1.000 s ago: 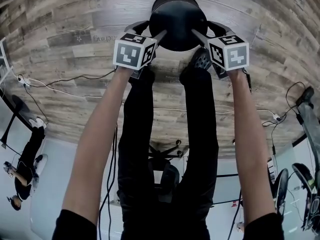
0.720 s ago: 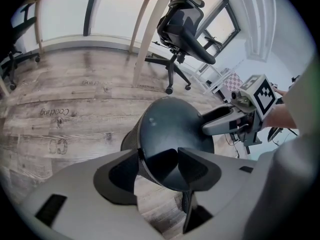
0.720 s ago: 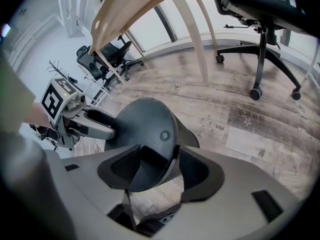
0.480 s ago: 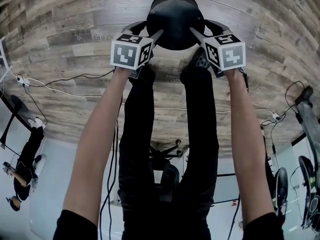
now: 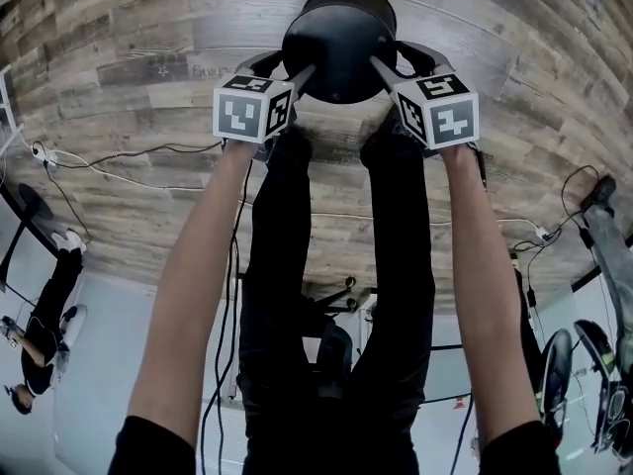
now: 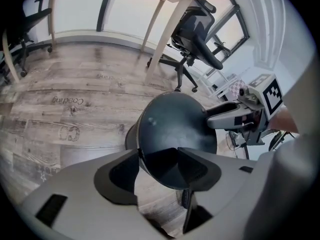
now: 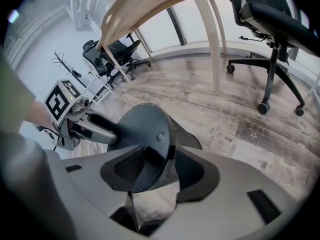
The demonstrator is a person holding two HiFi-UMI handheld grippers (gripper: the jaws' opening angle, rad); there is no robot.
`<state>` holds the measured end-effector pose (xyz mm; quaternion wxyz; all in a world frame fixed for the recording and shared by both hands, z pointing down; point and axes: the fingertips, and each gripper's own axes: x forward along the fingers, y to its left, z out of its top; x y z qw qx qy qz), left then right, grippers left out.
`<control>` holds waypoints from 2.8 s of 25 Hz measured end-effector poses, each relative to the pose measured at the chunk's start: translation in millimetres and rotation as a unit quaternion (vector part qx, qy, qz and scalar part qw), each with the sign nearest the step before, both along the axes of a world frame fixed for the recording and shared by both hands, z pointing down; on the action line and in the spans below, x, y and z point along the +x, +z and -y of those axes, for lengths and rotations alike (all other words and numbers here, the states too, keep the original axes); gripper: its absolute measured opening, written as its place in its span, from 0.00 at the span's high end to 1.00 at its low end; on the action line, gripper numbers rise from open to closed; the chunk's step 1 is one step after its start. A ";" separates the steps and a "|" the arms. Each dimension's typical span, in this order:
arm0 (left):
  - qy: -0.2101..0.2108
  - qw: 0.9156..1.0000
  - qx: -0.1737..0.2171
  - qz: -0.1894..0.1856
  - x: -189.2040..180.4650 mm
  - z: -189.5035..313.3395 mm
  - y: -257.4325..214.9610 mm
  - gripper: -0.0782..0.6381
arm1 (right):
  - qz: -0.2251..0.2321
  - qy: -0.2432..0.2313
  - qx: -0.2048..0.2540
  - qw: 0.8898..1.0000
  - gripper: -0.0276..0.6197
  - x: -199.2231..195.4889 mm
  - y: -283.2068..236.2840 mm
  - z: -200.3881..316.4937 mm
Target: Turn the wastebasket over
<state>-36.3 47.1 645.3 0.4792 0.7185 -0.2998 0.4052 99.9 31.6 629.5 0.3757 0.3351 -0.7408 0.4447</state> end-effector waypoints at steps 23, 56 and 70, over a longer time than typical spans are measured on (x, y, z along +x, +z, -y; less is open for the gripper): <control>-0.050 0.998 0.000 0.042 -97.4 -10.7 0.6 0.54 | 0.051 -0.054 0.057 0.996 0.73 -105.5 -45.5 20.1; 0.061 0.987 0.141 -0.038 -39.5 -6.1 -62.7 0.36 | 0.096 -0.066 0.044 0.992 0.76 -172.0 -57.4 5.3; 0.056 0.989 0.134 -0.032 -42.9 -7.9 -60.3 0.36 | 0.101 -0.007 0.056 0.993 0.72 -136.9 -54.4 17.5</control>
